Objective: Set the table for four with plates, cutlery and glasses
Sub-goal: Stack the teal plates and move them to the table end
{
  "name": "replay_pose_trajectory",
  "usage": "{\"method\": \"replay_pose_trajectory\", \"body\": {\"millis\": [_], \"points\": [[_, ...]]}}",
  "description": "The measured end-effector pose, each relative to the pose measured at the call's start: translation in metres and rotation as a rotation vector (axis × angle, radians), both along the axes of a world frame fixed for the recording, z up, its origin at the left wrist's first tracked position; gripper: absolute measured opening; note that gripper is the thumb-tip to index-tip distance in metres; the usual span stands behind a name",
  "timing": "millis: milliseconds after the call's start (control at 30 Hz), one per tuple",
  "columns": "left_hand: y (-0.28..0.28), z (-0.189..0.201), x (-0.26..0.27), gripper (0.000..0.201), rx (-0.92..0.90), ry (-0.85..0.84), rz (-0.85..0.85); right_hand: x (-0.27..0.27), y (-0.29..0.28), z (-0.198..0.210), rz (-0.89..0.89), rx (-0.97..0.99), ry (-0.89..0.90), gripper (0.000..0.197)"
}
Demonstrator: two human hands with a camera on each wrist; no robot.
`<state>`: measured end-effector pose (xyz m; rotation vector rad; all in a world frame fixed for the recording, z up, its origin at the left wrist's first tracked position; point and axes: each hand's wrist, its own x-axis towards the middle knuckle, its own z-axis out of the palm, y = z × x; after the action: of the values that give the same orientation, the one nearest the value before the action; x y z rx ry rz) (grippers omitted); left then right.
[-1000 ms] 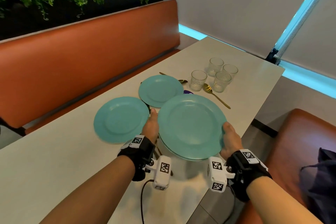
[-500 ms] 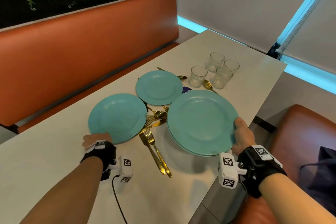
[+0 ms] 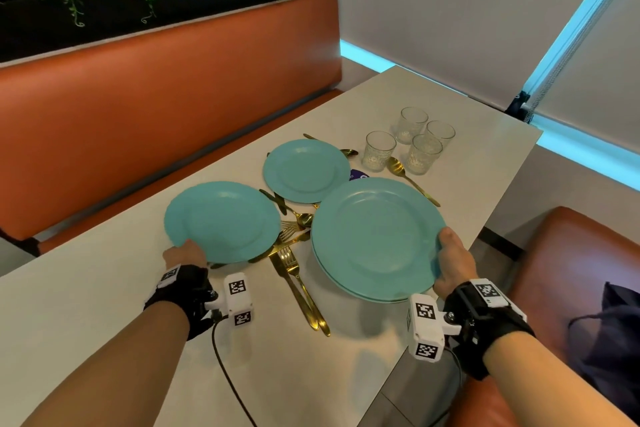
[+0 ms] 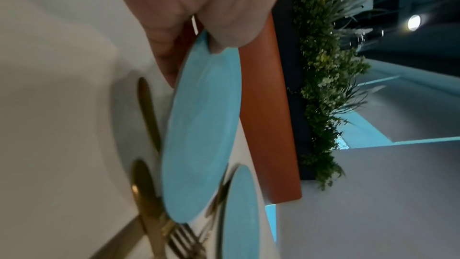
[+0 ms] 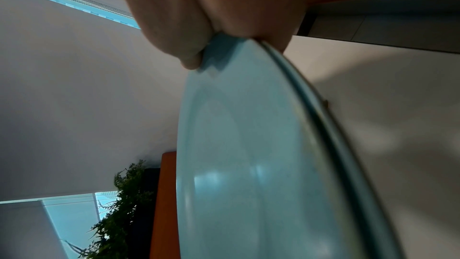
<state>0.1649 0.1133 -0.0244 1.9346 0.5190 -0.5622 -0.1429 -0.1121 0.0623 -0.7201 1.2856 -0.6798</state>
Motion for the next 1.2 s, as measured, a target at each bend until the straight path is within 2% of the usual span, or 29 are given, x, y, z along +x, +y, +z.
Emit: {"method": "replay_pose_trajectory", "body": {"millis": [67, 200, 267, 333, 467, 667, 900, 1100, 1200], "points": [[-0.002, 0.014, -0.002, 0.045, -0.103, -0.052, 0.137, 0.003, 0.004, 0.006, 0.006, -0.017, -0.01, 0.02], [-0.002, 0.044, -0.011, 0.043, -0.152, -0.244, 0.244, 0.007, 0.013, 0.017, 0.001, -0.027, -0.057, 0.019], [-0.002, 0.058, -0.019, 0.041, -0.216, -0.29, 0.245, 0.01, 0.018, 0.025, 0.014, -0.021, -0.081, 0.018], [-0.002, 0.074, -0.037, 0.039, -0.3, -0.312, 0.171, 0.013, 0.025, 0.032, 0.028, -0.029, -0.076, 0.018], [-0.011, 0.093, -0.072, 0.037, -0.516, -0.244, -0.005, 0.019, 0.038, 0.032, 0.034, -0.055, -0.087, 0.02], [-0.028, 0.085, -0.102, 0.035, -0.61, -0.157, -0.157, 0.02, 0.05, 0.019, 0.057, -0.066, -0.094, 0.023], [-0.052, 0.065, -0.096, 0.025, -0.563, -0.068, -0.245, 0.038, 0.025, -0.011, 0.119, -0.125, 0.0, 0.031], [-0.068, 0.065, -0.078, 0.048, -0.487, 0.005, -0.254, 0.079, 0.005, -0.032, 0.323, -0.156, 0.074, 0.025], [-0.075, 0.071, -0.063, 0.04, -0.578, 0.058, -0.208, 0.101, -0.005, -0.041, 0.406, -0.164, 0.093, 0.029]]}}
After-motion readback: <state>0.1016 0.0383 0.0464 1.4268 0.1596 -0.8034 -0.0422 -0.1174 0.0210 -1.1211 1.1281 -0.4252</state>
